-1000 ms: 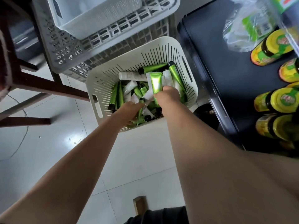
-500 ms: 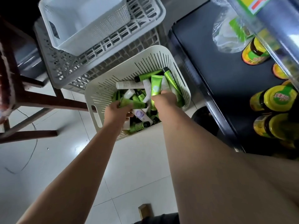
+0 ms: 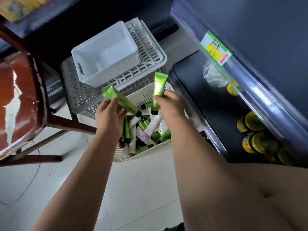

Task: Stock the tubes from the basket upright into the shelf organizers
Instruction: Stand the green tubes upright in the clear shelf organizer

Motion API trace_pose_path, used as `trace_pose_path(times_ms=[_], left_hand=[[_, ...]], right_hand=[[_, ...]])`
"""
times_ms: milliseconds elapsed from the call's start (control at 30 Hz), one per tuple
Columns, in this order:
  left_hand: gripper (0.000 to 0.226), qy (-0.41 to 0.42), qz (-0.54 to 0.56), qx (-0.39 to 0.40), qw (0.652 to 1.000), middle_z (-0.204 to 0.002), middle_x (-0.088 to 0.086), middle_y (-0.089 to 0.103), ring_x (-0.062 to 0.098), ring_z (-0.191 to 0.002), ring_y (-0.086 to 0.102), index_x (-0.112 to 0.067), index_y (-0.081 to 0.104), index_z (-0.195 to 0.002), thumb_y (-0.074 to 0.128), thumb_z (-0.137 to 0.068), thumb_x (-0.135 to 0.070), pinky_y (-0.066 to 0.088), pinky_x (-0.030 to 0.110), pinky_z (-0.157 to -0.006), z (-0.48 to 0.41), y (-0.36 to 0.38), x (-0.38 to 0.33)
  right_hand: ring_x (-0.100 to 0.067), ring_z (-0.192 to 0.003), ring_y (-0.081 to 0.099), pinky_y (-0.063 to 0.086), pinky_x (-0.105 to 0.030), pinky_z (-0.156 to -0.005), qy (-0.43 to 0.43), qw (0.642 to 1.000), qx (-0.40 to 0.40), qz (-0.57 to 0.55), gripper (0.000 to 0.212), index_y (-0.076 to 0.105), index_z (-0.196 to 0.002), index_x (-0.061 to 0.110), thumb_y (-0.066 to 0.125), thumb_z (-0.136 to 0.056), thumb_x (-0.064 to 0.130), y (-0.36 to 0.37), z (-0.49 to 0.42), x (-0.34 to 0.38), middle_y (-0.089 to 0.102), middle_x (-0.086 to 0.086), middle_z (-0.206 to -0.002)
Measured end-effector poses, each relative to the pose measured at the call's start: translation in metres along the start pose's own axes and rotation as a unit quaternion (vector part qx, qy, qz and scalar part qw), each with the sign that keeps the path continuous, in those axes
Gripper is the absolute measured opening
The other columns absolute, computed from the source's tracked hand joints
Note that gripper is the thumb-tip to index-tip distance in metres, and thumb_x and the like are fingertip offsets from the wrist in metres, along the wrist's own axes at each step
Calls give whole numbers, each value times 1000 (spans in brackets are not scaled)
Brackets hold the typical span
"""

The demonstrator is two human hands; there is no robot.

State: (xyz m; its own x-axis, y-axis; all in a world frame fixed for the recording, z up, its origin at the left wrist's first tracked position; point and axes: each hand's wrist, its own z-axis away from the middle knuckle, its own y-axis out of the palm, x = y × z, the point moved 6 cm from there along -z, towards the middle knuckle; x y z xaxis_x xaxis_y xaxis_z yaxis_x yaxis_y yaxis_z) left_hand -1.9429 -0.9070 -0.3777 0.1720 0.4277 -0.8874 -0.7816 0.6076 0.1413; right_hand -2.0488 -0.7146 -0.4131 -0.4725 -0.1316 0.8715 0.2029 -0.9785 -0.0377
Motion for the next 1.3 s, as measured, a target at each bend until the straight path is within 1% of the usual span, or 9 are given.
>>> trace_pose_path(times_ms=[167, 267, 400, 533, 667, 833, 1000, 1100, 1300], left_hand=[[4, 77, -44, 79, 993, -104, 12, 71, 28, -100, 68, -13, 69, -97, 68, -96, -17, 56, 51, -97, 36, 54, -67], [10, 124, -74, 134, 980, -99, 13, 69, 26, -93, 69, -17, 66, -87, 67, -97, -19, 60, 46, -87, 69, 94, -106], [33, 191, -67, 185, 962, -76, 5, 62, 18, -72, 62, -23, 61, -65, 68, -96, -16, 57, 36, -73, 115, 140, -158], [17, 246, -67, 257, 932, -87, 14, 64, 21, -74, 61, -19, 65, -80, 68, -96, -16, 57, 31, -66, 162, 175, -199], [7, 277, -73, 341, 895, -76, 4, 66, 15, -65, 63, -11, 70, -92, 68, -96, -16, 56, 35, -69, 210, 214, -219], [8, 270, -77, 480, 831, -79, 6, 67, 23, -75, 60, -15, 75, -92, 67, -96, -16, 50, 39, -76, 285, 275, -208], [11, 247, -70, 580, 773, -88, 13, 67, 25, -81, 61, -8, 73, -102, 65, -96, -14, 51, 39, -76, 378, 330, -166], [9, 235, -63, 633, 735, -84, 10, 66, 23, -81, 59, -13, 73, -91, 66, -96, -11, 51, 37, -74, 441, 351, -135], [8, 184, -59, 713, 675, -87, 8, 70, 21, -84, 65, -11, 70, -94, 66, -95, -5, 59, 44, -86, 555, 364, -70]], right_hand=[[-9, -70, 60, 45, -25, -64, -102, 995, 0, -4, 11, 72, -93, 19, 75, -86, 26, -22, 33, 80, 70, 8, -78], [-6, -68, 60, 46, -23, -62, -147, 987, -52, -44, 13, 74, -94, 18, 75, -85, 26, -40, 58, 129, 70, 13, -76], [-7, -52, 44, 38, -26, -56, -206, 966, -137, -77, 17, 60, -70, 19, 70, -84, 24, -62, 100, 183, 53, 15, -53], [-11, -61, 48, 42, -32, -62, -267, 944, -162, -111, 9, 65, -84, 17, 69, -82, 25, -99, 142, 219, 60, 12, -61], [-13, -76, 61, 57, -41, -80, -281, 935, -112, -187, 11, 74, -86, 22, 72, -85, 11, -144, 182, 237, 69, 5, -78], [-27, -94, 68, 55, -54, -98, -291, 941, -81, -153, 22, 70, -114, 0, 67, -93, 4, -222, 244, 236, 72, -20, -106], [-24, -95, 70, 57, -48, -96, -327, 920, -180, -122, 16, 71, -110, 5, 64, -96, 2, -322, 323, 222, 75, -16, -105], [-23, -96, 72, 58, -47, -95, -327, 902, -259, -113, 16, 72, -107, 12, 65, -95, 3, -377, 371, 201, 76, -9, -102], [-33, -106, 72, 60, -44, -92, -305, 861, -391, -115, 22, 72, -115, 9, 71, -94, 16, -465, 474, 137, 74, -18, -111]])
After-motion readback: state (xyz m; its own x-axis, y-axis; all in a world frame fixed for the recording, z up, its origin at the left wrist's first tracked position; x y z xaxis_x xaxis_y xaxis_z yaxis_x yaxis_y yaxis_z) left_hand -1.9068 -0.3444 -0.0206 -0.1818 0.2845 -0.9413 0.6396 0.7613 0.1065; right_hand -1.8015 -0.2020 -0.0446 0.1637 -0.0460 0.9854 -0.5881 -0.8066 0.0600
